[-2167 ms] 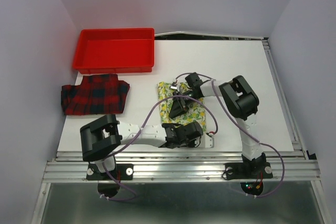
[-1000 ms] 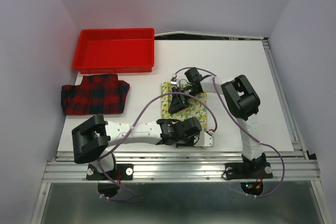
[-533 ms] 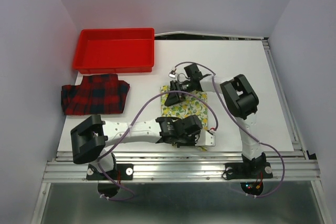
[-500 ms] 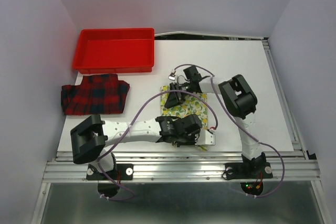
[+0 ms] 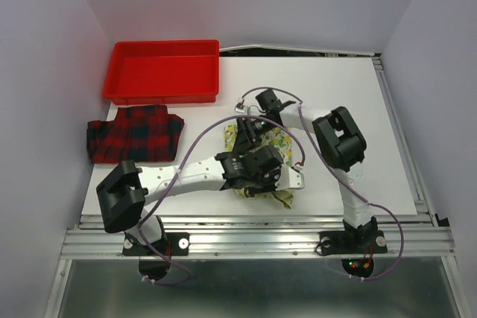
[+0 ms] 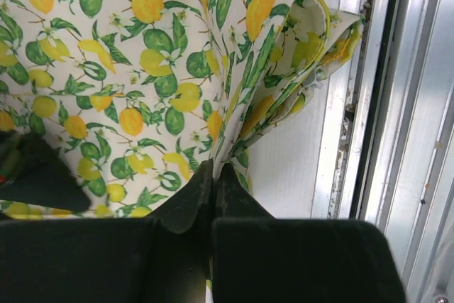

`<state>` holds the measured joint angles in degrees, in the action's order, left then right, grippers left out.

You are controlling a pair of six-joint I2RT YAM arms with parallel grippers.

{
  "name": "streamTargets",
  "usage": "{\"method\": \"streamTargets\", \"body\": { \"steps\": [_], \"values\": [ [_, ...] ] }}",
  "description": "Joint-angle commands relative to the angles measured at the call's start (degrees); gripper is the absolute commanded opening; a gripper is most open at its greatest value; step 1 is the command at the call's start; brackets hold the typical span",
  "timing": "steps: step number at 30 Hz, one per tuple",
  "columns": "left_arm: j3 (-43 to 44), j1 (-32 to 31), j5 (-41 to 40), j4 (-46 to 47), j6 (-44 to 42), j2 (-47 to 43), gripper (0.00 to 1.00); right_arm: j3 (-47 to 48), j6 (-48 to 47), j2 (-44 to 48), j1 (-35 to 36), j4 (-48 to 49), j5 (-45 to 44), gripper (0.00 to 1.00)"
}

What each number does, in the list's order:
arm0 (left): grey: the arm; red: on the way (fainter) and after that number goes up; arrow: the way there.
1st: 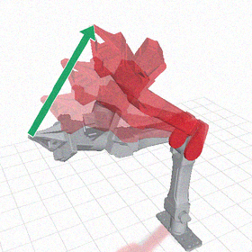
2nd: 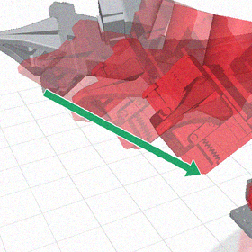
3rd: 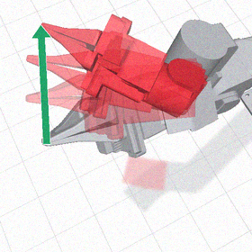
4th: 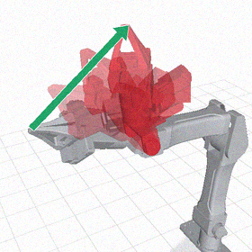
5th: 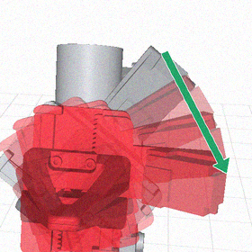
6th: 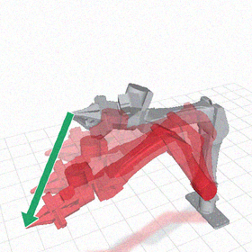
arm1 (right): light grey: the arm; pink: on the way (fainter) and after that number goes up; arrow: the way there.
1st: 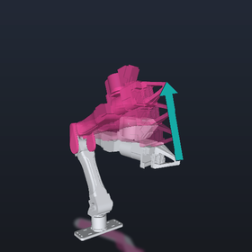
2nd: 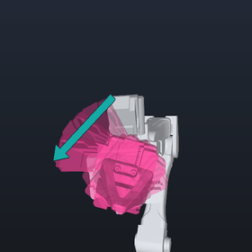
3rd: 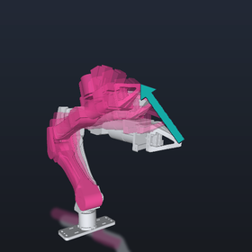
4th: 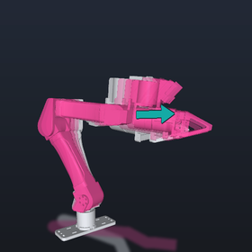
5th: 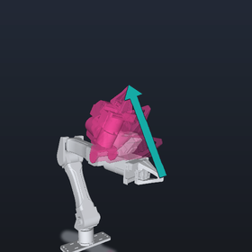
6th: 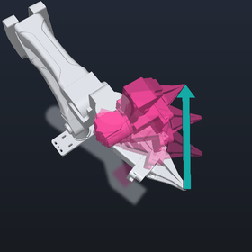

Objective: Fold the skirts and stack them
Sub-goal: Fold the skirt

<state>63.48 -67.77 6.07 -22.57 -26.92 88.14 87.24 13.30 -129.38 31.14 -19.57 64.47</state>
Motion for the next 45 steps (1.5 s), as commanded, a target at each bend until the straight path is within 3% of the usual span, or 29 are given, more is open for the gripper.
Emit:
{"method": "streamTargets", "body": {
  "steps": [1, 10, 16, 24, 28, 31, 33, 39, 45],
  "values": [
    [1.7, 0.0, 1.8, -2.4, 0.8, -3.9, 0.0, 5.7, -16.0, 9.8, -4.3, -16.8, -6.5, 0.63],
    [1.1, 0.4, 2.7, -2.2, 1.7, -4.7, 0.0, -3.2, -34.0, 14.4, -11.5, -39.8, -7.1, 0.59],
    [2.3, 1.8, 4.2, -2.3, 2.4, -3.8, 0.0, -12.2, -36.3, 10.7, -12.1, -40.4, -9.4, 0.55],
    [4.3, 3.1, 5.4, -4.4, 1.0, -4.6, 0.0, -16.8, -35.1, 8.0, -12.8, -30.7, -23.1, 0.54],
    [4.2, 3.1, 8.8, -6.3, 0.0, -6.2, 0.0, -7.5, -36.2, 11.5, -12.8, -37.0, -20.2, 0.63],
    [3.1, 2.9, 11.5, -7.7, -0.2, -7.0, 0.0, 6.9, -36.5, 12.0, -12.8, -44.3, -19.3, 0.68],
    [2.9, 2.7, 12.5, -8.1, -0.5, -7.4, 0.0, 17.7, -34.6, 10.7, -13.3, -47.0, -21.5, 0.72],
    [3.4, 2.5, 12.7, -8.5, -0.5, -7.5, 0.0, 36.5, -33.4, 0.4, -14.3, -47.8, -27.8, 0.71],
    [4.3, 2.6, 13.5, -9.1, -0.4, -6.8, 0.0, 36.6, -34.8, -5.3, -14.3, -42.7, -34.5, 0.66]
  ]
}}
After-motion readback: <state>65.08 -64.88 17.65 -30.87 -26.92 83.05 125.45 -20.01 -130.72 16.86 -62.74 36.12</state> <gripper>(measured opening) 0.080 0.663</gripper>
